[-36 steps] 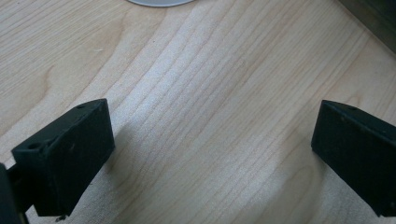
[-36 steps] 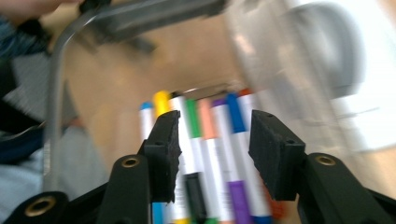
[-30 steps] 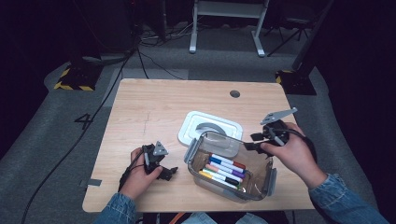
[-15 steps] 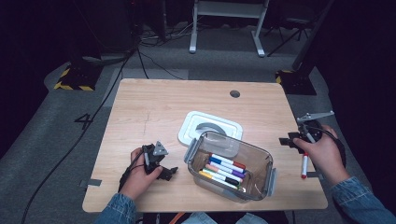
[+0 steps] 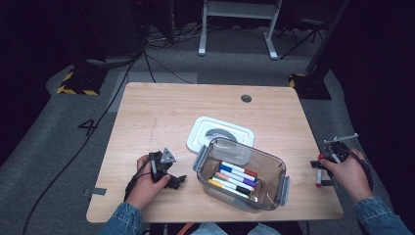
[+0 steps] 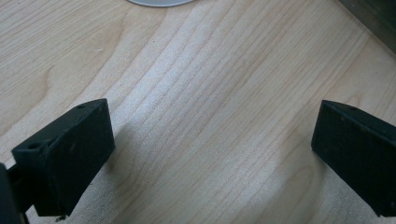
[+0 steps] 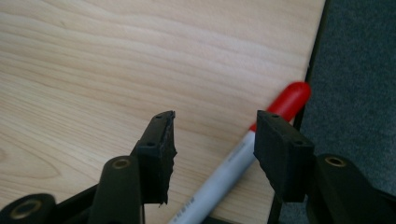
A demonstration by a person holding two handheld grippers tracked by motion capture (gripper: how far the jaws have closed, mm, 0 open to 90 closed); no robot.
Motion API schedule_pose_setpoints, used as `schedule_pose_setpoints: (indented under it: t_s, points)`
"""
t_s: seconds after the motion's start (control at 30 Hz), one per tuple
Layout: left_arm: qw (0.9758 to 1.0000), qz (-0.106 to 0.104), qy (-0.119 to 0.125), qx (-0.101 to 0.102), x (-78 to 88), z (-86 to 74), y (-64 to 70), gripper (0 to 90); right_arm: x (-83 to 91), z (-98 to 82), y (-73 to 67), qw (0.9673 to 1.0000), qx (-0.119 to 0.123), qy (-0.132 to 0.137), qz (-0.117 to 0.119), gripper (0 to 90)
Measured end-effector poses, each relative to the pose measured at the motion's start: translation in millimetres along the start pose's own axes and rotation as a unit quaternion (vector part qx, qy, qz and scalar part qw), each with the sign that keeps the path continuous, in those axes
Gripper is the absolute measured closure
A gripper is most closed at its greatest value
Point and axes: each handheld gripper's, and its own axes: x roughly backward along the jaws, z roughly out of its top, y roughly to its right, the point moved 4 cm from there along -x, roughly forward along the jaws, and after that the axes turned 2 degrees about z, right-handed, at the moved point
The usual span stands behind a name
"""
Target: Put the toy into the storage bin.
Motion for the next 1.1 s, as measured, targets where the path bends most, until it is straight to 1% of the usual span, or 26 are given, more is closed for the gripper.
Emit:
schedule_pose_setpoints:
  t_s: [0.07,0.1,0.13,0.17,0.23,0.27,0.3,0.37,0.4,0.43,0.47,0.53,0.57,0.63,0.7,0.8,0.93,1.0,1.1]
  points:
    - [1.0000,0.000,0.000,0.000,0.0,0.0,0.0,0.0,-3.6,-5.6,3.6,0.9999,-0.011,-0.010,-0.002,49.6]
    - [1.0000,0.000,0.000,0.000,0.0,0.0,0.0,0.0,-5.5,-7.5,5.2,0.9999,-0.013,-0.010,-0.004,49.6]
    - [1.0000,0.000,0.000,0.000,0.0,0.0,0.0,0.0,-5.5,-7.5,5.2,0.9999,-0.013,-0.010,-0.004,49.6]
    - [1.0000,0.000,0.000,0.000,0.0,0.0,0.0,0.0,-9.0,-11.0,8.0,0.9997,-0.011,-0.015,-0.014,50.0]
    - [1.0000,0.000,0.000,0.000,0.0,0.0,0.0,0.0,-11.0,-12.4,9.0,0.9997,-0.009,-0.016,-0.015,51.4]
    - [1.0000,0.000,0.000,0.000,0.0,0.0,0.0,0.0,-14.0,-14.8,9.2,0.9997,-0.015,-0.018,-0.007,59.8]
    - [1.0000,0.000,0.000,0.000,0.0,0.0,0.0,0.0,-15.7,-15.7,8.7,0.9996,-0.018,-0.019,-0.003,63.4]
    - [1.0000,0.000,0.000,0.000,0.0,0.0,0.0,0.0,-17.7,-16.3,8.3,0.9996,-0.018,-0.020,0.000,64.1]
    - [1.0000,0.000,0.001,0.000,-0.1,0.0,0.0,0.0,-19.1,-16.2,7.7,0.9997,-0.016,-0.019,-0.002,66.9]
    - [1.0000,0.000,0.000,0.000,0.0,0.0,0.0,0.0,-19.3,-14.8,6.0,0.9997,-0.009,-0.022,-0.004,74.7]
    - [1.0000,0.000,0.000,0.000,0.0,0.0,0.0,0.0,-19.6,-14.0,4.9,0.9997,-0.008,-0.024,-0.001,76.4]
    - [1.0000,0.000,0.000,0.000,0.0,0.0,0.0,0.0,-20.1,-13.0,4.1,0.9997,-0.006,-0.024,-0.004,76.9]
    - [1.0000,0.000,0.000,0.000,0.0,0.0,0.0,0.0,-20.5,-11.3,2.2,0.9995,-0.004,-0.028,-0.011,77.1]
    - [1.0000,0.000,0.000,0.000,0.0,0.0,0.0,0.0,-20.9,-9.8,1.5,0.9994,0.001,-0.032,-0.013,77.3]
    - [1.0000,0.000,0.000,0.000,0.0,0.0,0.0,0.0,-21.1,-8.9,0.8,0.9992,0.001,-0.036,-0.015,77.4]
    - [1.0000,0.000,0.000,0.000,0.0,0.0,0.0,0.0,-21.0,-8.8,1.2,0.9992,-0.005,-0.037,-0.014,77.5]
    - [1.0000,0.000,0.000,0.000,0.0,0.0,0.0,0.0,-21.0,-9.8,2.5,0.9994,-0.012,-0.031,-0.009,77.6]
    - [1.0000,0.000,0.000,0.000,0.0,0.0,0.0,0.0,-20.9,-9.4,2.6,0.9993,-0.011,-0.034,-0.008,77.6]
    - [1.0000,0.000,0.000,0.000,0.0,0.0,0.0,0.0,-21.1,-8.0,1.4,0.9992,-0.003,-0.037,-0.011,77.6]
